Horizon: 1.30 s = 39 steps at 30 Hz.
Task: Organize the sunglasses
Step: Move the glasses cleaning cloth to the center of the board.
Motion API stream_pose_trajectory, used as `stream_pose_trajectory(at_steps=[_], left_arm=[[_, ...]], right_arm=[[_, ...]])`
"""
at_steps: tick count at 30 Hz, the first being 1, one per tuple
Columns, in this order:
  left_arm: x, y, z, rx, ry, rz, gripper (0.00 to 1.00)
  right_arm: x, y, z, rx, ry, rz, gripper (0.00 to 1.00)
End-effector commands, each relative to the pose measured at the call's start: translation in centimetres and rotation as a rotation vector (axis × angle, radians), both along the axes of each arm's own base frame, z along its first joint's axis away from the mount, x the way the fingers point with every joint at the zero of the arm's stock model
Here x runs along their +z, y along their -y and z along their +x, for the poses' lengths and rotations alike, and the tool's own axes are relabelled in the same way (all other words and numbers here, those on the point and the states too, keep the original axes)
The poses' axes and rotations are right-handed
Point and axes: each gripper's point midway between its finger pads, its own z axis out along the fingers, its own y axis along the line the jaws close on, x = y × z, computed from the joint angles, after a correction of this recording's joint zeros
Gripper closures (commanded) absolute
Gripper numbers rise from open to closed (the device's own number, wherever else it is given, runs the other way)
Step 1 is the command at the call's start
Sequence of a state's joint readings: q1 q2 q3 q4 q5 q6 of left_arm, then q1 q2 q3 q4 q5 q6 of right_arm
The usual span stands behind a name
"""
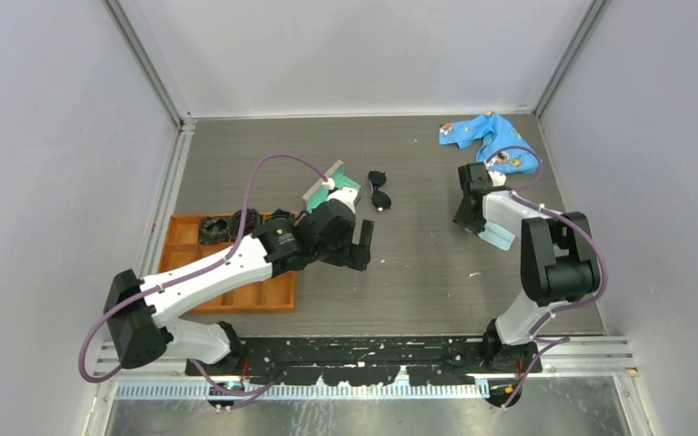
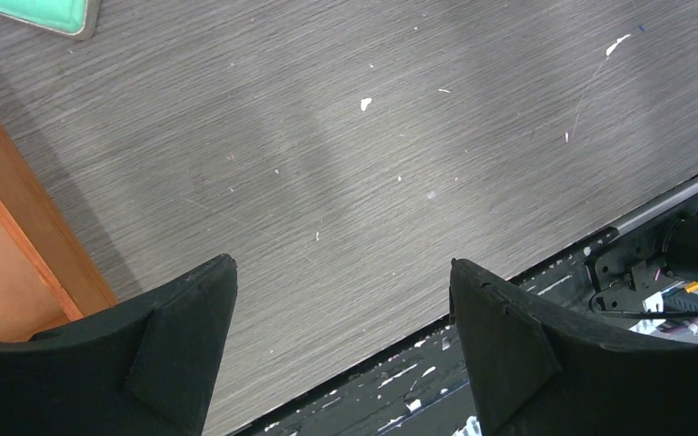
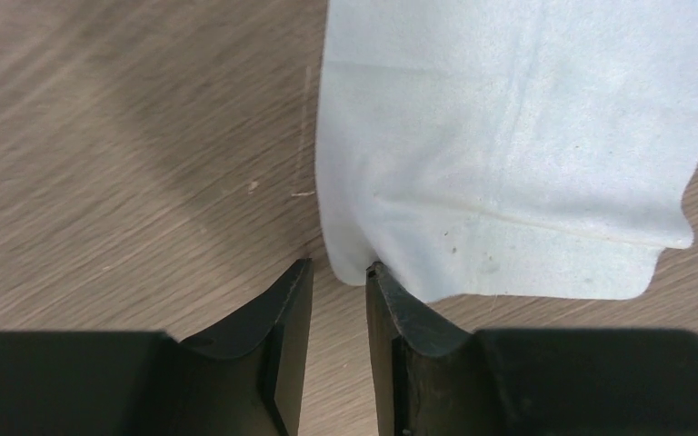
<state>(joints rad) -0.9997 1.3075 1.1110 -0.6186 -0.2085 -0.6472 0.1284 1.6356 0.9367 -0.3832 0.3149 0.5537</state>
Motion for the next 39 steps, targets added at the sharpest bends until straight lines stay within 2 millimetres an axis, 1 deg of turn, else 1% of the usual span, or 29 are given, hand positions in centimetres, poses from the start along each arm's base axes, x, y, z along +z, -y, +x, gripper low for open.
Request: stream_pose_trajectory(at_steps=[1, 4, 8, 15, 18, 19, 22, 23, 25, 27, 32, 35, 39], left_arm=[[2.0, 1.0, 0.6, 0.004, 0.037, -0.055, 0.12], [2.0, 0.7, 0.6, 0.009, 0.040, -0.047, 0.12], [2.1, 0.5, 0.7, 0.015, 0.046, -0.044, 0.12], [1.9, 0.8, 0.8, 0.011, 0.040, -0.041, 0.12], [1.9, 0.8, 0.7, 0.009, 0.040, -0.041, 0.12], [1.9, 0.8, 0.7, 0.009, 0.039, -0.042, 0.12], [1.8, 0.6, 0.7, 0.011, 0.039, -0.041, 0.12], [1.8, 0.6, 0.7, 0.012, 0.038, -0.041, 0.12], [1.8, 0.7, 0.7, 0.013, 0.038, -0.042, 0.12], [1.7, 0.7, 0.7, 0.013, 0.036, -0.040, 0.12], [1.7, -0.2, 1.2, 0.041, 0.062, 0.000, 0.11], [1.6, -0.9, 1.5, 0.065, 0.072, 0.026, 0.10], [1.3, -1.6, 1.6, 0.090, 0.073, 0.047, 0.09]], right_arm=[[-0.7, 0.7, 0.8, -0.028, -0.024, -0.013, 0.66], [-0.7, 0.8, 1.0, -0.038, -0.021, -0.015, 0.66], [-1.1, 0.8, 0.8, -0.042, -0.039, -0.003, 0.67], [-2.1, 0.7, 0.0, -0.065, -0.043, 0.054, 0.75], [-2.3, 0.9, 0.0, -0.076, -0.042, 0.068, 0.82], [-2.4, 0.8, 0.0, -0.076, -0.040, 0.072, 0.86], [-2.3, 0.8, 0.1, -0.076, -0.036, 0.079, 0.97], [-2.2, 0.7, 0.1, -0.072, -0.034, 0.085, 0.99], [-2.2, 0.2, 0.2, -0.062, -0.031, 0.108, 0.99], [-2.1, -0.5, 0.1, -0.048, -0.029, 0.143, 1.00], [-1.4, -4.2, -0.5, 0.035, -0.016, 0.286, 0.99], [-1.0, -6.4, -1.6, 0.102, -0.034, 0.300, 0.99], [-0.7, -10.3, -3.6, 0.214, -0.062, 0.284, 1.00]])
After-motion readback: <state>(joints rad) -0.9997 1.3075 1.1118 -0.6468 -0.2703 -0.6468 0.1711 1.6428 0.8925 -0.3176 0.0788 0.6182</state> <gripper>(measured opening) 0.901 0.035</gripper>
